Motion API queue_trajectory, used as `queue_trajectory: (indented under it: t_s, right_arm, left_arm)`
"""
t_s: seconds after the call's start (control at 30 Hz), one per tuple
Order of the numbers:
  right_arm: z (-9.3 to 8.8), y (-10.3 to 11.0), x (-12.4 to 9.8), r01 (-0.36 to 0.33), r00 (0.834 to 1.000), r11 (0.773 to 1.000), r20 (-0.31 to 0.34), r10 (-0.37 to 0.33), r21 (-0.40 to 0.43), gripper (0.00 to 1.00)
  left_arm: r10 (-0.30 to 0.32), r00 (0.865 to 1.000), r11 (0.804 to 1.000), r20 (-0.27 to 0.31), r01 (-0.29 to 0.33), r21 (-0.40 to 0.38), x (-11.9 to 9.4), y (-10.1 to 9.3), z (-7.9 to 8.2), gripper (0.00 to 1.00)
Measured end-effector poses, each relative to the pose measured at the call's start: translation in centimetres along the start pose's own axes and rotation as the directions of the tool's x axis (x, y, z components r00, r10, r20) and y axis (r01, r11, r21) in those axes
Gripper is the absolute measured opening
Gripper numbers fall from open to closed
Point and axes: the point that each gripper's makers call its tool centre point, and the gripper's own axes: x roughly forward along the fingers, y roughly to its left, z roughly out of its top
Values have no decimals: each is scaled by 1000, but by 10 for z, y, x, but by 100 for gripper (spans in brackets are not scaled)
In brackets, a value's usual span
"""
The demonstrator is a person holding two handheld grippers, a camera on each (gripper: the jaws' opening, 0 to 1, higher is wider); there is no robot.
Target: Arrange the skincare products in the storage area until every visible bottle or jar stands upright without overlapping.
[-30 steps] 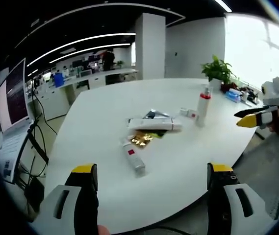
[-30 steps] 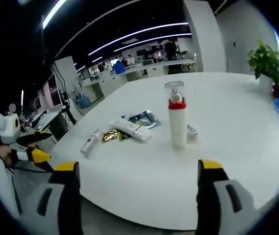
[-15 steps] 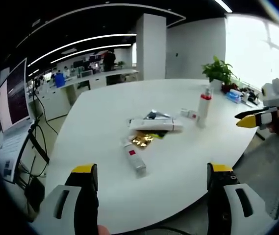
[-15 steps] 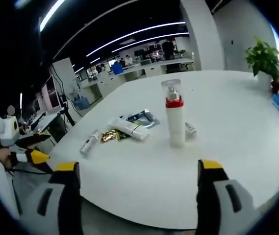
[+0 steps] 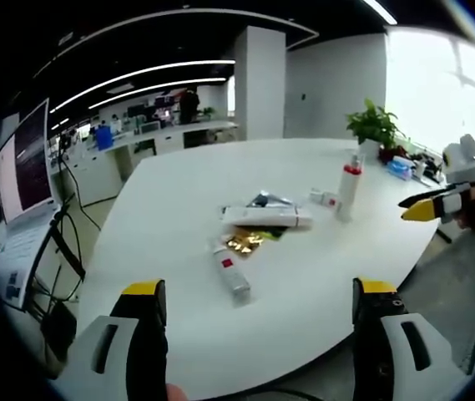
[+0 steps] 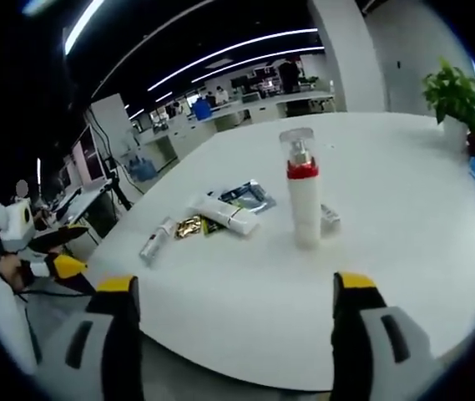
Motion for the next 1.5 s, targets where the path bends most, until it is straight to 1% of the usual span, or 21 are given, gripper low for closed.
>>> queue_trajectory:
  t_s: [0.13,0.27,0.47,0.63,0.77,0.9,0.97,1.07,1.2,1.37,1.5]
  right_arm:
    - [6,1,5,-10,1000,1000,-10,9,-23,96]
    - [15,6,10,-32,999,999,-6,32,-20,95]
    - [25,15,24,-70,997,995,-27,68,-73,93]
    - [42,22,35,-100,995,990,-19,99,-101,93]
    - [53,27,46,-121,993,983,-24,119,-139,92]
    - [59,32,57,-148,989,970,-46,142,-195,91]
    - [61,35,62,-161,987,960,-61,151,-231,91]
    - [64,39,71,-182,983,942,-87,164,-283,90]
    - [68,47,85,-214,976,909,-124,181,-358,90]
    - [73,54,102,-244,968,887,-152,200,-392,87]
    - [77,55,117,-263,963,873,-172,210,-411,87]
  left_arm:
    - [-13,1000,1000,7,13,-7,0,-2,1,91]
    - [-14,1000,1000,10,14,-2,0,-1,2,91]
    - [-10,1000,1000,16,10,1,0,1,2,91]
    - [-11,1000,1000,19,11,4,1,1,2,91]
    - [-12,1000,1000,17,12,12,1,1,1,91]
    - [-13,1000,1000,14,13,16,1,1,0,91]
    - [-14,1000,1000,12,14,14,2,1,0,91]
    - [-17,1000,1000,6,17,14,2,1,-1,91]
    - [-20,1000,1000,3,20,15,2,0,-1,91]
    - [-19,1000,1000,1,19,15,3,0,-1,91]
    - [-18,1000,1000,-2,18,15,3,0,-2,91]
